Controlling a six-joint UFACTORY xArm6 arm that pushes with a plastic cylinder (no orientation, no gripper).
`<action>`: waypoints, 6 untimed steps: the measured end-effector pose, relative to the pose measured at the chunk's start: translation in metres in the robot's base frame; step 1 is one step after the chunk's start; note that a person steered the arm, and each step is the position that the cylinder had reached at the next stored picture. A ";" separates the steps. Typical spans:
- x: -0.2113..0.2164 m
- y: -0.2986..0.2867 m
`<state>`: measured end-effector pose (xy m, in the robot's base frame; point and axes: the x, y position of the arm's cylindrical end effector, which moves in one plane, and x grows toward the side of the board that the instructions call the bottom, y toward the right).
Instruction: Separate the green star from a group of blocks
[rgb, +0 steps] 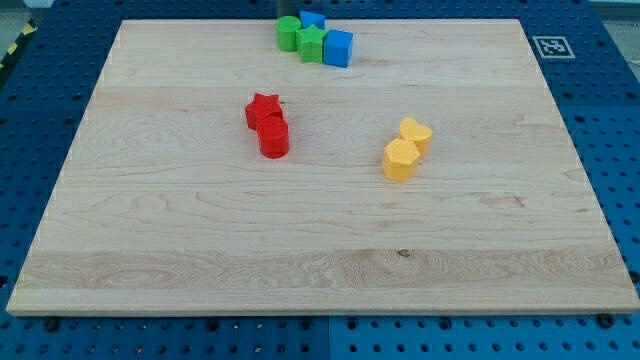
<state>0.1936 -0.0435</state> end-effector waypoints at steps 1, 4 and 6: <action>0.000 0.005; 0.061 0.020; 0.066 0.042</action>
